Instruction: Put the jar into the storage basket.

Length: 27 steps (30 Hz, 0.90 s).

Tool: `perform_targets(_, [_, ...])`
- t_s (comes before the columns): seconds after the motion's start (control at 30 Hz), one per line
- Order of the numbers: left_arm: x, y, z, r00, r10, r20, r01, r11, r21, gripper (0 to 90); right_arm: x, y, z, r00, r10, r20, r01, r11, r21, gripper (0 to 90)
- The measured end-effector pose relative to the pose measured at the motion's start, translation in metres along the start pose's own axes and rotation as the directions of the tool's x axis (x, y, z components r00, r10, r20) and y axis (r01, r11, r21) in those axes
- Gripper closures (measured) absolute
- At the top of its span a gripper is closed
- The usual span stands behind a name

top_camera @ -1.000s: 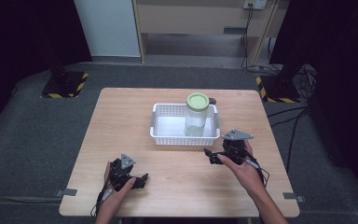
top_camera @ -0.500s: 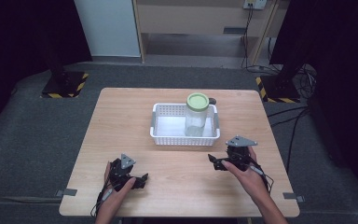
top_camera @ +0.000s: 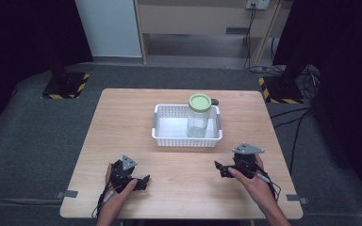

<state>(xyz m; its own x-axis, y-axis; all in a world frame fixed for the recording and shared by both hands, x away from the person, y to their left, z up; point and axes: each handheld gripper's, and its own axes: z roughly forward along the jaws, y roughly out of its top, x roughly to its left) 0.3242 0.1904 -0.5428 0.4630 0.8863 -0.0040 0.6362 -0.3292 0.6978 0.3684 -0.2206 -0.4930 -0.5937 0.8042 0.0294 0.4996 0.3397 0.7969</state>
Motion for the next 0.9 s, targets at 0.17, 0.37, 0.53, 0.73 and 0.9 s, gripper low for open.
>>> perform_targets(0.17, [0.0, 0.0, 0.0, 1.0, 0.0, 0.0, 0.0, 1.0, 0.0, 0.0, 0.0, -0.006, -0.002, 1.0, 0.001, 0.004, -0.001, 1.0, 0.007, 2.4])
perform_targets(0.37, [0.0, 0.0, 0.0, 1.0, 0.0, 0.0, 0.0, 1.0, 0.0, 0.0, -0.001, -0.017, -0.005, 0.9999, 0.002, 0.01, -0.002, 1.0, 0.02, 2.5])
perform_targets(0.53, [0.0, 0.0, 0.0, 1.0, 0.0, 0.0, 0.0, 1.0, 0.0, 0.0, -0.003, -0.024, -0.009, 0.9997, -0.002, 0.025, 0.001, 0.999, 0.038, 2.5])
perform_targets(0.73, [0.0, 0.0, 0.0, 1.0, 0.0, 0.0, 0.0, 1.0, 0.0, 0.0, -0.008, -0.034, -0.013, 0.9992, 0.011, 0.039, -0.014, 0.998, 0.067, 2.5])
perform_targets(0.9, [0.0, 0.0, 0.0, 1.0, 0.0, 0.0, 0.0, 1.0, 0.0, 0.0, -0.01, -0.04, -0.014, 0.9989, 0.02, 0.043, -0.023, 0.996, 0.089, 2.5])
